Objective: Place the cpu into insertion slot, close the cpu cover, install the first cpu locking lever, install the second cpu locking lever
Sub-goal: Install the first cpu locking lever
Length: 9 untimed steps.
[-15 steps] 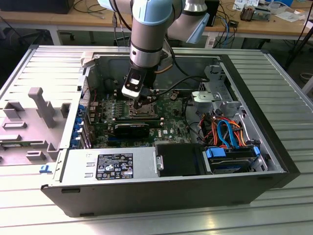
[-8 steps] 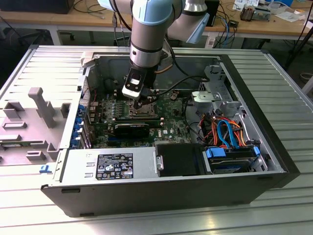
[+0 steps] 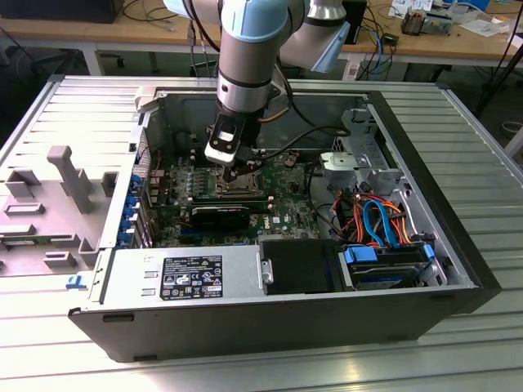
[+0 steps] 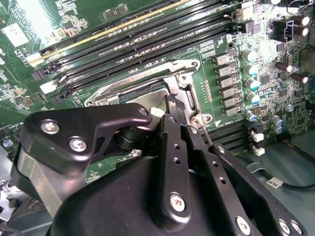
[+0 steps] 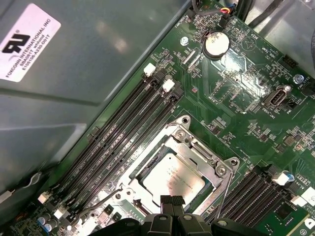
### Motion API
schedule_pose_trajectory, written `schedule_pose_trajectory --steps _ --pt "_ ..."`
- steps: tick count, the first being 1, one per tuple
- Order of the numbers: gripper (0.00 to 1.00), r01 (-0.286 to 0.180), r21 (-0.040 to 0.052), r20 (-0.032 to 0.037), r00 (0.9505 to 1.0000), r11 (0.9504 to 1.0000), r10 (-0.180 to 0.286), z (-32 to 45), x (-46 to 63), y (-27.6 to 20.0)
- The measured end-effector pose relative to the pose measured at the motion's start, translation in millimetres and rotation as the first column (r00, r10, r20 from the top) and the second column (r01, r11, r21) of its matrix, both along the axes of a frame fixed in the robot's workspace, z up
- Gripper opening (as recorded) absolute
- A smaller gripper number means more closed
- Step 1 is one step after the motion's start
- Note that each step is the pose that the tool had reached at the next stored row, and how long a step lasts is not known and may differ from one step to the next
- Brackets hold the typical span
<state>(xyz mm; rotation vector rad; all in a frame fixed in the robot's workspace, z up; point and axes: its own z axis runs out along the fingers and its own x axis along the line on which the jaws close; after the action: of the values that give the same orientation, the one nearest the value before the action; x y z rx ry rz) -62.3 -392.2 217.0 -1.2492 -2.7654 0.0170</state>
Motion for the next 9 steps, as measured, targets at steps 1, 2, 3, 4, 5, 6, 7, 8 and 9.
schedule_pose_trajectory --steps 1,2,3,4,5,6,7,8,9 --pt "0.11 -0.002 0.0 0.0 1.0 1.0 0.002 0.0 0.0 0.0" --pt "0.11 -0.003 0.0 0.0 1.0 1.0 0.003 0.0 0.0 0.0" --pt "0.11 -0.004 0.0 0.0 1.0 1.0 0.004 0.0 0.0 0.0" --pt "0.11 -0.006 0.0 0.0 1.0 1.0 0.006 0.0 0.0 0.0" --pt "0.11 -0.007 0.0 0.0 1.0 1.0 0.007 0.0 0.0 0.0" --pt "0.11 -0.008 0.0 0.0 1.0 1.0 0.008 0.0 0.0 0.0" --pt "0.11 -0.009 0.0 0.0 1.0 1.0 0.009 0.0 0.0 0.0" --pt "0.11 -0.011 0.0 0.0 0.9999 0.9999 0.011 0.0 0.0 0.0" --pt "0.11 -0.013 0.0 0.0001 0.9999 0.9999 0.013 0.0 0.0 0.0"
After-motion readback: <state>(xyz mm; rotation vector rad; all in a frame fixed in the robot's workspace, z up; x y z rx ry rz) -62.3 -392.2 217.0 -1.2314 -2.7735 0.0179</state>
